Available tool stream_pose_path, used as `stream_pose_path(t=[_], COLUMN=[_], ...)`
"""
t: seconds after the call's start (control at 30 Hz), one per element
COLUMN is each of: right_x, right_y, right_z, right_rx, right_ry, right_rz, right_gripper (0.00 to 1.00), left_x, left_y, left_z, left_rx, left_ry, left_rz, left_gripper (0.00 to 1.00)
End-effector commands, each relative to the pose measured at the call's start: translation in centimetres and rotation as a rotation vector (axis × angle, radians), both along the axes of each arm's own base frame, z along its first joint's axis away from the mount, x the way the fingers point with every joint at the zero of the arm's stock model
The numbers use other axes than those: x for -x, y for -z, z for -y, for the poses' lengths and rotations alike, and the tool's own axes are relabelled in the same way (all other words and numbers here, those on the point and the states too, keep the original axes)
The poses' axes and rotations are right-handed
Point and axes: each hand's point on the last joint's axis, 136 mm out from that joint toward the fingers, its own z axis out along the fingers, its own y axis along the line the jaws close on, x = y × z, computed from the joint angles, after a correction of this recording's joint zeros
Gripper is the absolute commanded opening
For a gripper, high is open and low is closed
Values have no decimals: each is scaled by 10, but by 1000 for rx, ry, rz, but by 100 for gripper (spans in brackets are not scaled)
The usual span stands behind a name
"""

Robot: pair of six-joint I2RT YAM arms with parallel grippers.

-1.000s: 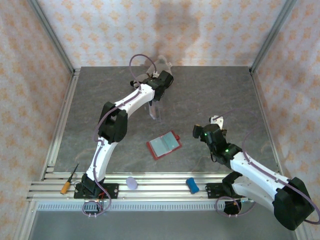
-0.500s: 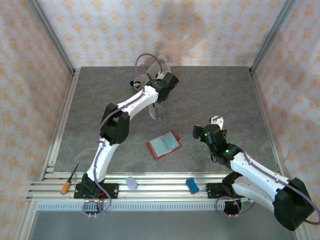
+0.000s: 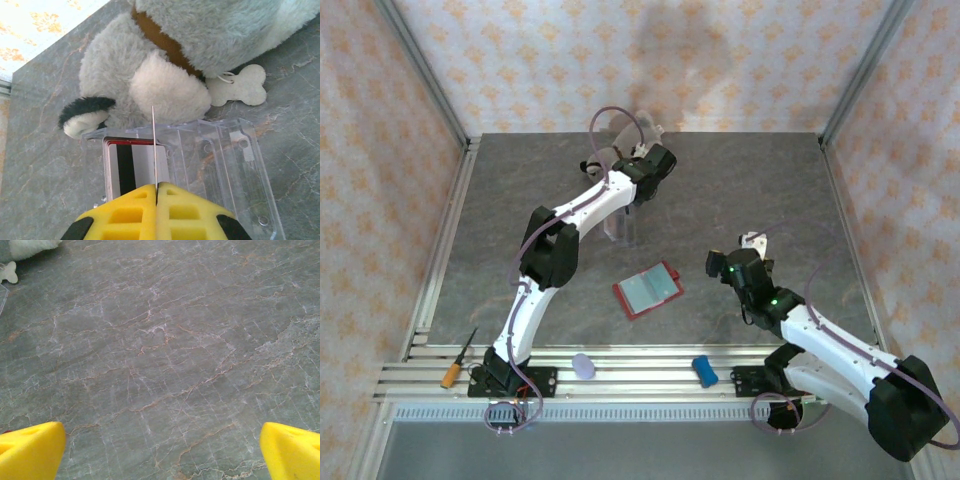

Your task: Put the credit cards into the card holder

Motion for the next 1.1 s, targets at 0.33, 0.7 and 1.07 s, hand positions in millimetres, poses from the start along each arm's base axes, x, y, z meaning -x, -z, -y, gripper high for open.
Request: stream_pose_path(t=[0.33, 0.7, 1.07], right_x=[-9, -14, -4], right_y=[-17, -56, -123], right_z=[-19, -83, -112], right_rx=[-21, -235, -473], right_ry=[-50, -287, -431], right_rz=[-69, -97, 50], right_gripper=[99, 99, 99], left_x=[26, 72, 137], left_y=[-50, -125, -170], left_z=[37, 54, 67], left_rx=[374, 699, 1078], left_ry=[53, 168, 302], left_rz=[-30, 21, 59], left_gripper=[0, 0, 0])
